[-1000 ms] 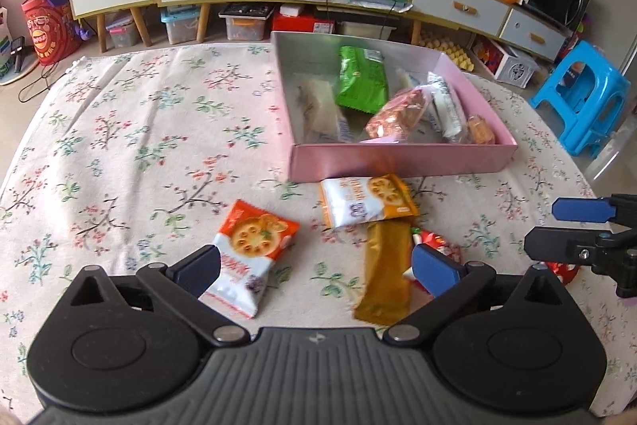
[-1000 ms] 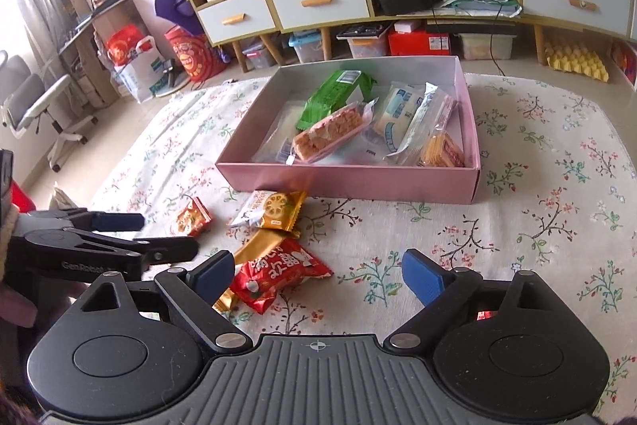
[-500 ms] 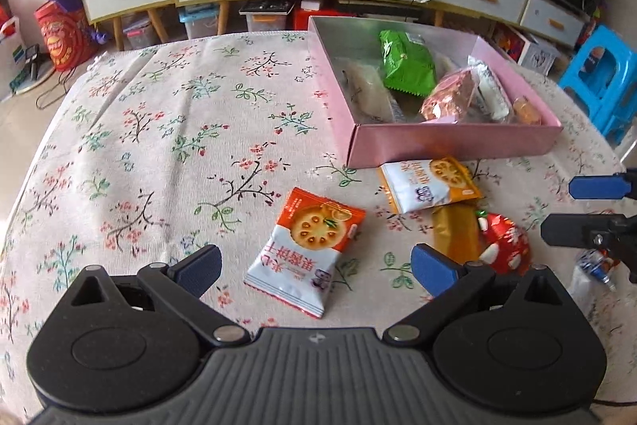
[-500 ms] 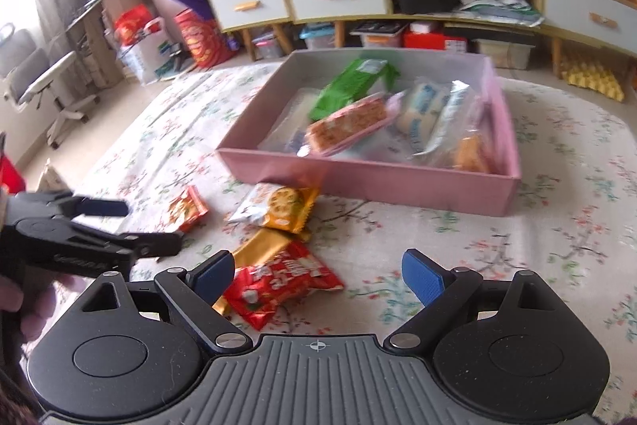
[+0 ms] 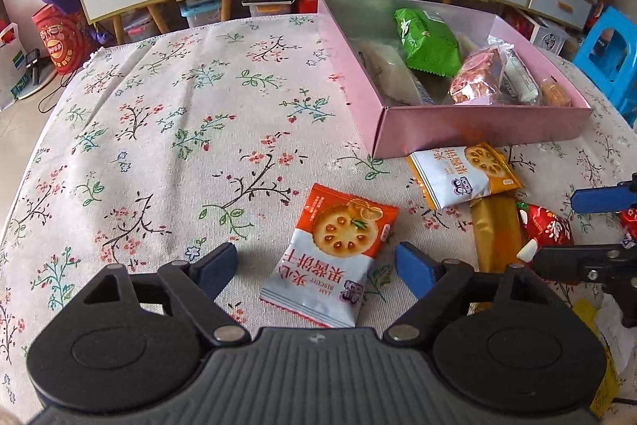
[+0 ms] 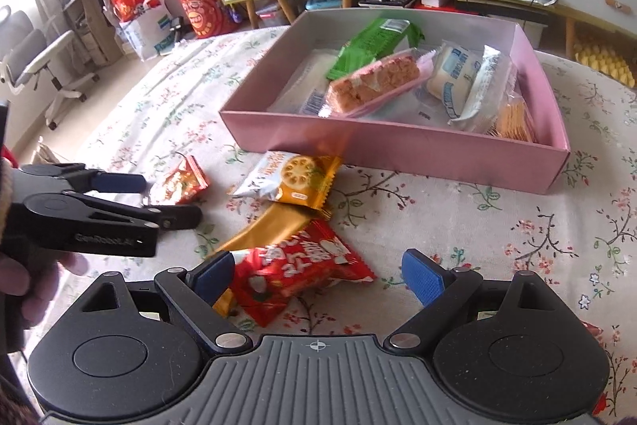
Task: Organize snacks
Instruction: 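Grasp orange-printed cracker packet with left tool while right tool grasps red packet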
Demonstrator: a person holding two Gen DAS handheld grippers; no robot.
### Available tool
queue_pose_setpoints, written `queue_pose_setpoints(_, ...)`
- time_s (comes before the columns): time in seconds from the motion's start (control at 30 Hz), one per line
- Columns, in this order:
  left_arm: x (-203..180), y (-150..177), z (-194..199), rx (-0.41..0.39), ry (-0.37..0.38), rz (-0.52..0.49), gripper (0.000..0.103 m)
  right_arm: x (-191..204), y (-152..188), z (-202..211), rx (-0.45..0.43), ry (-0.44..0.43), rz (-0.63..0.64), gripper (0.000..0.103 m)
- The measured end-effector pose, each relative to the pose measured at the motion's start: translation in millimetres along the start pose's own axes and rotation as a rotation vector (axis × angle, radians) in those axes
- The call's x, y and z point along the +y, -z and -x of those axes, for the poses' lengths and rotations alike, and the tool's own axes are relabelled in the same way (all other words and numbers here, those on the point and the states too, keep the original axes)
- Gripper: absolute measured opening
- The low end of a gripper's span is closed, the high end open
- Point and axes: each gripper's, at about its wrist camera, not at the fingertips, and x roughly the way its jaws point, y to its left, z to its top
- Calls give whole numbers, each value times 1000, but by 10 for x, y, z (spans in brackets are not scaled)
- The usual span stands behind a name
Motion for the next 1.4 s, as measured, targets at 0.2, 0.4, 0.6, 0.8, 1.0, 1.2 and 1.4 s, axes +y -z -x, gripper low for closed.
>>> queue_pose_setpoints(0.2,17,-10,2,4,-6,5,77,-107,4,-24,14,47,-24,93)
queue_pose_setpoints(0.4,36,-17,6,8,-8,12,75,-233,-14,-7,18,108,-54,93)
queue_pose_setpoints(0.6,31,-17,10,7,-9,10,74,-270,-34,4,13,125,-73,91)
queue_pose_setpoints(0.8,33,-35,15,5,-6,11,70,-185,-37,3,12,121,-44,86)
queue_pose_setpoints(1.0,51,-37,16,2,-3,12,66,-142,-16,-23,21,112,-22,48)
queue_pose_setpoints(1.2,129,-27,46,-8,14,17,52,-173,-49,22,23,85,-52,25)
queue_pose_setpoints(1.4,292,-9,73,-18,57,51,42,-274,-60,73,28,48,-121,22)
